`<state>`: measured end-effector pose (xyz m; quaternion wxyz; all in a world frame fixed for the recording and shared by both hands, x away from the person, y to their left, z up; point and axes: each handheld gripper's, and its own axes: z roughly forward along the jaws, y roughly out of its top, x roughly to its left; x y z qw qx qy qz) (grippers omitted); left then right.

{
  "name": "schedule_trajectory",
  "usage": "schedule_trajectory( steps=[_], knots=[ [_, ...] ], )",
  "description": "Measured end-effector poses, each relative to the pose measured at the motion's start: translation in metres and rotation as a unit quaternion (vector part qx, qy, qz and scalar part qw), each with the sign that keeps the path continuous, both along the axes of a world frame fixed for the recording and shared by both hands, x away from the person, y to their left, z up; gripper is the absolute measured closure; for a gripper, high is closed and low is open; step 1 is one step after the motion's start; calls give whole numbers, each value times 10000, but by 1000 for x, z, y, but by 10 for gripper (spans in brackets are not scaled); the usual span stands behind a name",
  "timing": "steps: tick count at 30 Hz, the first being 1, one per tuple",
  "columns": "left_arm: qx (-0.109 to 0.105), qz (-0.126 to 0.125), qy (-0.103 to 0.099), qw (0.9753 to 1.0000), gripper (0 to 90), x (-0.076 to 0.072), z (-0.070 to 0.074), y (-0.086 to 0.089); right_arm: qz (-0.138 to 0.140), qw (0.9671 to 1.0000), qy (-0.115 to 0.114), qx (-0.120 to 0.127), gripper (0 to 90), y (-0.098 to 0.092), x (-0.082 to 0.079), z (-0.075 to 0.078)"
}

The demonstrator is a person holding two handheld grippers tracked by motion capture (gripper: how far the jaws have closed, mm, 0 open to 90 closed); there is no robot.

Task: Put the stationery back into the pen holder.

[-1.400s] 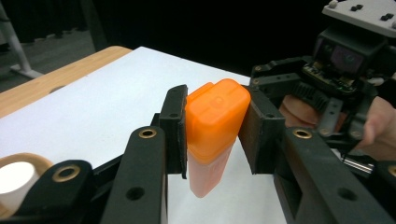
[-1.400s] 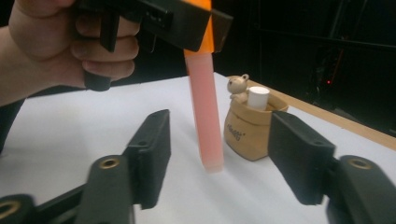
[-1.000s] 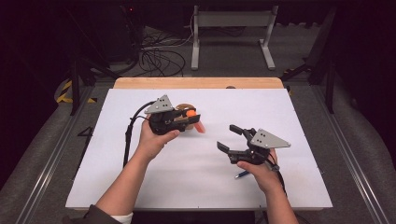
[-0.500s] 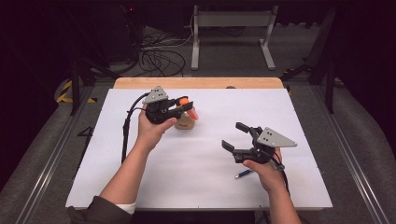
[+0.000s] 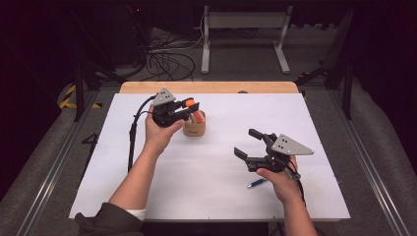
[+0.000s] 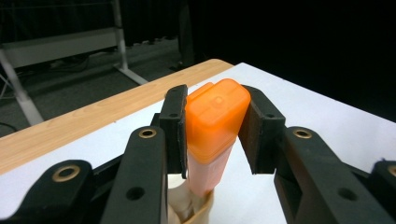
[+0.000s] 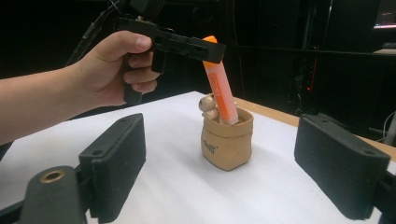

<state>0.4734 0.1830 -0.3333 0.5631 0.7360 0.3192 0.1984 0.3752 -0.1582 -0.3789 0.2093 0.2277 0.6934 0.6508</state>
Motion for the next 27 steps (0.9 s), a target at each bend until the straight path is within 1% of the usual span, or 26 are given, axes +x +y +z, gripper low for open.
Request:
schedule_trajectory(
  steps=[4, 8, 12, 15, 20, 21, 25, 27],
  knots=[
    [17, 79, 24, 10000, 653, 3, -2, 0, 13, 10000, 1, -1, 173, 0, 0, 0],
    [101, 148, 56, 9998, 653, 6, -5, -1, 0, 10000, 9, 30, 172, 0, 0, 0],
    [134, 191, 125, 9996, 653, 10, -9, -1, -15, 10000, -22, 23, 172, -1, 0, 1],
    [118, 213, 162, 9996, 652, 13, -12, -2, -11, 10000, -12, 30, 172, -2, 0, 1],
    [178, 257, 194, 9993, 652, 16, -16, -6, -16, 10000, -22, 41, 172, -3, 0, 1],
    [159, 258, 236, 9993, 652, 16, -17, -7, -24, 10000, -30, 52, 172, -3, 0, 1],
    [193, 294, 224, 9991, 651, 18, -18, -8, -18, 10000, -33, 45, 172, -4, 0, 2],
    [153, 293, 270, 9991, 651, 18, -19, -9, -26, 10000, -38, 44, 172, -4, 0, 2]
  ],
)
